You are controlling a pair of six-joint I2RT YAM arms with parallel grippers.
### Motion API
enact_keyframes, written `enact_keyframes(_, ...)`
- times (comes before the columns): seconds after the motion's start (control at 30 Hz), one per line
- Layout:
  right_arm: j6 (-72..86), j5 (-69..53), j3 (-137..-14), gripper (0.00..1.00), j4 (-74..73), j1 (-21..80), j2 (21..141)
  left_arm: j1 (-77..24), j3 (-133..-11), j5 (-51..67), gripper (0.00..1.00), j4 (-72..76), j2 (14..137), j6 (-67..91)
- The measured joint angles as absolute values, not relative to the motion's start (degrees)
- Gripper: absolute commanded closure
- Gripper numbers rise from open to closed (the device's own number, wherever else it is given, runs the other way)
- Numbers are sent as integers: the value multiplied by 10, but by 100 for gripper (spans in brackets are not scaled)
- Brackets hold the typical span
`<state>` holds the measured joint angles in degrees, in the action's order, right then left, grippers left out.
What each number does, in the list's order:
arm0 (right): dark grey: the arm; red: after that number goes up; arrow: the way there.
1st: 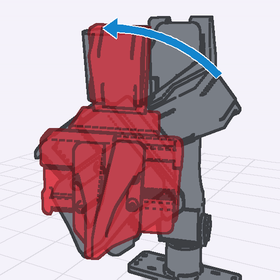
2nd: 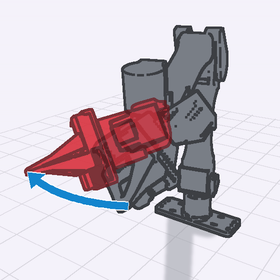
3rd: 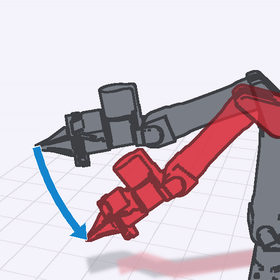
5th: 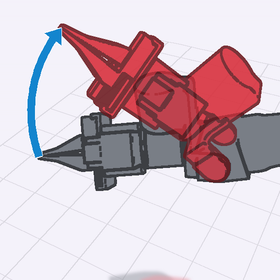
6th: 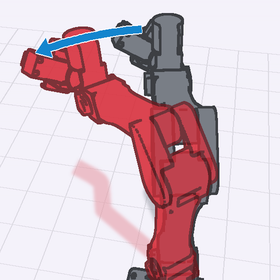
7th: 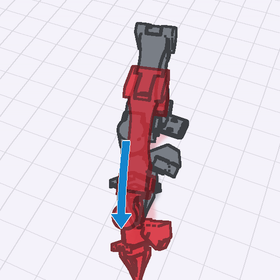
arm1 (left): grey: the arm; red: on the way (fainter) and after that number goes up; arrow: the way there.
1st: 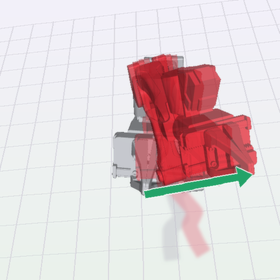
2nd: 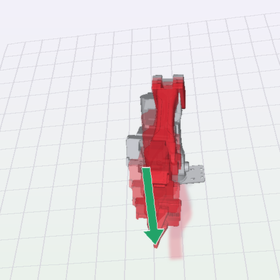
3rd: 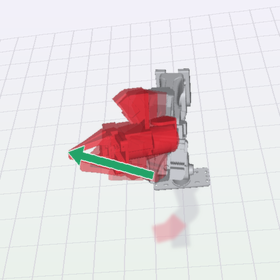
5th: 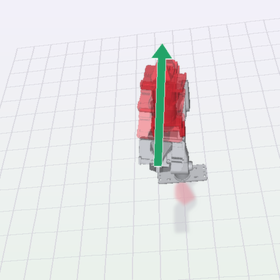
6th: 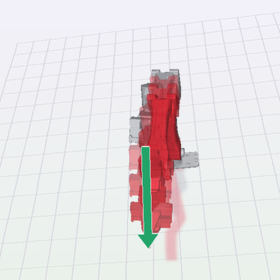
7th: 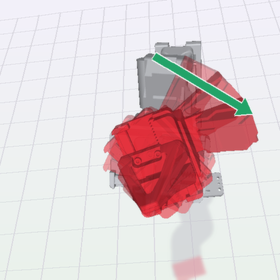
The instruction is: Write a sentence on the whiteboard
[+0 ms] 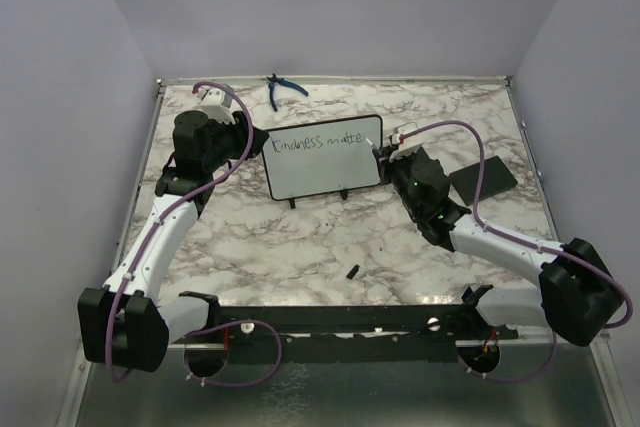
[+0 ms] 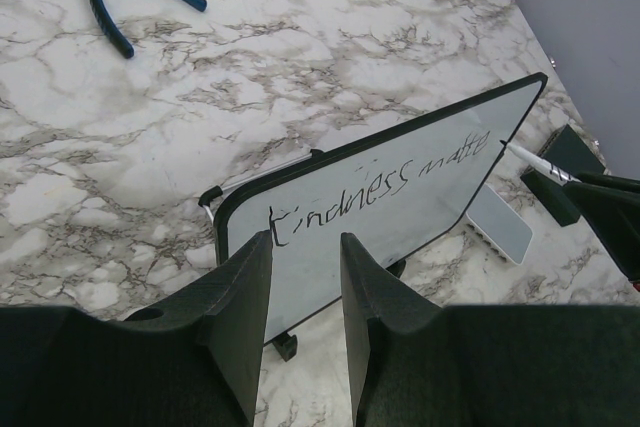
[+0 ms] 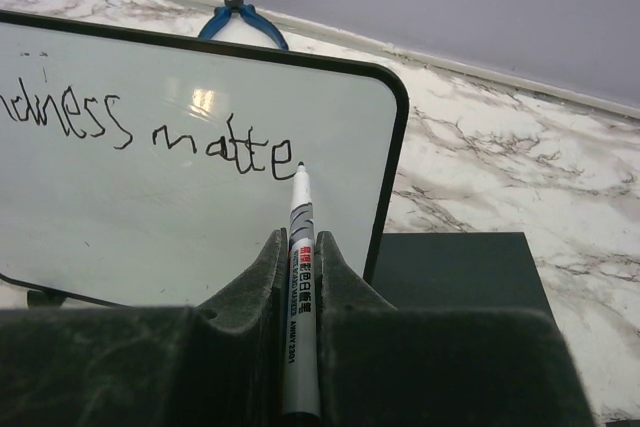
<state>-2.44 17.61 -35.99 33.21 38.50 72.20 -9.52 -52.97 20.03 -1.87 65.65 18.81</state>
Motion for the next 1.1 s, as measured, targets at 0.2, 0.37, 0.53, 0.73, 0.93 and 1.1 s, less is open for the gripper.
enact_keyframes(0.2, -30, 175, -361, 99, 333, 385, 729, -95, -530, 200, 65, -19, 656, 188)
enact_keyframes(0.37, -32, 175, -364, 100, 334, 385, 737, -95, -530, 200, 65, -19, 656, 188)
enact_keyframes(0.53, -36, 174, -365, 99, 337, 385, 739, -95, -530, 200, 65, -19, 656, 188)
enact_keyframes(0.73, -40, 171, -369, 99, 345, 385, 741, -95, -530, 200, 65, -19, 656, 188)
enact_keyframes(0.93, -42, 171, -378, 100, 355, 385, 753, -95, -530, 200, 65, -19, 656, 188)
enact_keyframes(1.1, -42, 175, -383, 99, 361, 385, 761, -95, -530, 200, 65, -19, 656, 188)
